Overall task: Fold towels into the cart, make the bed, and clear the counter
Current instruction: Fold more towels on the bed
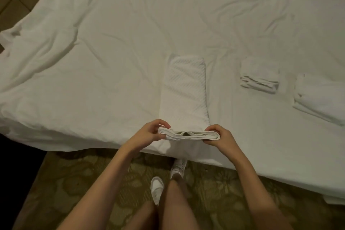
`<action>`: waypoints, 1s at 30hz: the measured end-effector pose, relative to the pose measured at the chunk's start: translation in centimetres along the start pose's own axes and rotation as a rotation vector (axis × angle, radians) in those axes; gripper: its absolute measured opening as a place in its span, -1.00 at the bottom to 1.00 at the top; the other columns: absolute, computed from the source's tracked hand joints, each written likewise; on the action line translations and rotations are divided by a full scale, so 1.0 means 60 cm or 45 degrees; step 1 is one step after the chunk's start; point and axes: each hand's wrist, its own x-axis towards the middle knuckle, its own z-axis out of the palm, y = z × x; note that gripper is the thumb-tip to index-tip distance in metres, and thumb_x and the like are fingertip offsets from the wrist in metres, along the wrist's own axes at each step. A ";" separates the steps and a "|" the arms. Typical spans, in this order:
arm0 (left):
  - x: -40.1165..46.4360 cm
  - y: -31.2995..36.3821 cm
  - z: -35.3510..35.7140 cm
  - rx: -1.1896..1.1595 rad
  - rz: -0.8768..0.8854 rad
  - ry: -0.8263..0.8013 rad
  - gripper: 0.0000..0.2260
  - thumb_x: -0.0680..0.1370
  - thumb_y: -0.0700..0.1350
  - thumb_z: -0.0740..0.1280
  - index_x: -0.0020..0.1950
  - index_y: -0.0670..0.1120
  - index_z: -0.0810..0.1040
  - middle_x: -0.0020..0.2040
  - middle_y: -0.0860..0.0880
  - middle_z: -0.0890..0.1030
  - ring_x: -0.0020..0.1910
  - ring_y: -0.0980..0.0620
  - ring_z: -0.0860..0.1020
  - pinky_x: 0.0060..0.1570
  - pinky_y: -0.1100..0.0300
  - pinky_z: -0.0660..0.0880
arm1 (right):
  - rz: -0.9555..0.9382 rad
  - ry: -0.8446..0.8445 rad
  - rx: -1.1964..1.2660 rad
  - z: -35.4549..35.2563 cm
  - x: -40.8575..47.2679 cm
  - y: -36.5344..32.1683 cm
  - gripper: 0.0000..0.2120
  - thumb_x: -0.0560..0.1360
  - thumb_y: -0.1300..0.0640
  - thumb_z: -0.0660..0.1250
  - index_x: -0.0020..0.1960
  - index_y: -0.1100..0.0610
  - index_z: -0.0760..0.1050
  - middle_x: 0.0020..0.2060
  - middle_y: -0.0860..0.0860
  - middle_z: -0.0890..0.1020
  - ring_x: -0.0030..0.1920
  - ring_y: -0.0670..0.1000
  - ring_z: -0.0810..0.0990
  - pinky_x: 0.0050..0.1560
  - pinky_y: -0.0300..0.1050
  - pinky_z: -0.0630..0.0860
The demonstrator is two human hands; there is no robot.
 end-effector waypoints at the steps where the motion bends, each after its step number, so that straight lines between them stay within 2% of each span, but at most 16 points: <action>1: -0.007 -0.003 0.002 0.007 -0.014 -0.024 -0.79 0.50 -0.30 0.34 0.08 -0.06 0.54 -0.03 -0.01 0.61 -0.12 0.16 0.56 -0.14 0.35 0.45 | 0.018 -0.023 -0.022 0.000 -0.008 0.004 -0.74 0.33 0.39 0.48 -0.09 0.14 0.54 -0.20 -0.02 0.61 -0.29 -0.27 0.55 -0.23 -0.43 0.45; 4: -0.024 -0.011 0.007 0.013 -0.067 -0.112 -0.76 0.51 -0.29 0.34 0.09 -0.02 0.53 -0.07 0.00 0.63 -0.13 0.18 0.59 -0.09 0.31 0.48 | 0.066 -0.114 -0.101 -0.003 -0.029 0.014 -0.73 0.33 0.33 0.51 -0.07 0.09 0.55 -0.17 -0.06 0.62 -0.22 -0.22 0.56 -0.17 -0.41 0.47; 7: -0.024 -0.003 0.005 0.004 -0.079 -0.127 -0.77 0.52 -0.27 0.34 0.11 0.00 0.53 -0.10 -0.02 0.62 -0.15 0.14 0.58 -0.07 0.30 0.48 | 0.054 -0.136 -0.111 -0.011 -0.027 0.010 -0.74 0.33 0.31 0.51 -0.07 0.07 0.55 -0.18 -0.07 0.62 -0.23 -0.28 0.56 -0.17 -0.42 0.45; 10: 0.005 0.024 -0.011 -0.046 -0.016 -0.040 -0.79 0.54 -0.28 0.31 0.12 -0.04 0.52 -0.11 -0.08 0.61 -0.13 0.09 0.57 -0.05 0.22 0.48 | 0.024 -0.041 -0.013 -0.020 0.000 -0.007 -0.77 0.35 0.32 0.50 -0.05 0.12 0.55 -0.19 -0.05 0.63 -0.25 -0.30 0.55 -0.20 -0.43 0.44; 13: 0.051 0.050 -0.030 -0.139 0.012 0.085 -0.79 0.56 -0.29 0.27 0.12 -0.04 0.52 -0.05 -0.18 0.62 -0.07 -0.05 0.55 -0.03 0.09 0.44 | -0.009 0.030 0.106 -0.030 0.043 -0.035 -0.81 0.40 0.31 0.46 -0.05 0.13 0.54 -0.18 -0.01 0.62 -0.20 -0.16 0.57 -0.21 -0.38 0.47; 16: 0.109 0.078 -0.047 -0.218 0.055 0.232 -0.77 0.56 -0.32 0.24 0.11 -0.04 0.51 -0.14 -0.11 0.59 -0.14 0.03 0.50 -0.10 0.19 0.38 | -0.065 0.074 0.160 -0.042 0.104 -0.061 -0.82 0.41 0.26 0.46 -0.05 0.08 0.53 -0.15 0.01 0.62 -0.13 -0.06 0.57 -0.11 -0.26 0.48; 19: 0.176 0.105 -0.061 -0.302 0.095 0.356 -0.77 0.57 -0.34 0.22 0.13 -0.07 0.48 -0.13 -0.10 0.58 -0.17 0.08 0.49 -0.16 0.28 0.40 | -0.073 0.083 0.190 -0.055 0.173 -0.082 -0.82 0.44 0.21 0.44 0.01 0.07 0.52 -0.09 0.01 0.63 -0.08 -0.02 0.58 -0.06 -0.18 0.50; 21: 0.222 0.114 -0.071 -0.325 0.084 0.433 -0.77 0.57 -0.32 0.21 0.12 -0.04 0.48 -0.11 -0.16 0.54 -0.18 0.06 0.47 -0.24 0.35 0.41 | -0.077 0.089 0.224 -0.063 0.216 -0.095 -0.77 0.45 0.20 0.42 0.07 0.07 0.48 -0.06 -0.01 0.61 -0.08 -0.07 0.57 -0.11 -0.30 0.50; 23: 0.266 0.116 -0.079 -0.325 0.055 0.497 -0.78 0.58 -0.30 0.20 0.12 -0.02 0.47 -0.12 -0.18 0.51 -0.21 0.06 0.45 -0.30 0.39 0.40 | -0.022 0.069 0.299 -0.067 0.257 -0.097 -0.63 0.45 0.23 0.42 0.18 0.06 0.38 0.00 -0.05 0.56 -0.05 -0.12 0.56 -0.14 -0.38 0.49; 26: 0.323 0.114 -0.088 -0.355 -0.013 0.602 -0.81 0.58 -0.27 0.20 0.10 -0.02 0.46 -0.11 -0.19 0.50 -0.18 0.01 0.46 -0.24 0.31 0.44 | 0.168 -0.067 0.372 -0.067 0.307 -0.083 -0.38 0.43 0.33 0.42 0.37 0.10 0.19 0.13 -0.02 0.49 0.07 -0.07 0.52 -0.05 -0.31 0.51; 28: 0.357 0.114 -0.094 -0.363 -0.045 0.637 -0.82 0.58 -0.26 0.20 0.10 -0.02 0.46 -0.11 -0.19 0.51 -0.14 -0.04 0.48 -0.14 0.19 0.47 | 0.221 -0.108 0.322 -0.068 0.333 -0.072 -0.38 0.43 0.36 0.41 0.39 0.18 0.20 0.21 0.07 0.48 0.11 -0.03 0.51 0.01 -0.23 0.51; 30: 0.390 0.119 -0.103 -0.332 -0.045 0.643 -0.83 0.58 -0.24 0.22 0.12 -0.03 0.46 -0.09 -0.20 0.52 -0.11 -0.05 0.50 -0.05 0.10 0.49 | 0.218 -0.047 0.269 -0.072 0.365 -0.067 -0.43 0.43 0.35 0.41 0.36 0.23 0.26 0.18 0.07 0.50 0.06 -0.07 0.53 0.00 -0.26 0.50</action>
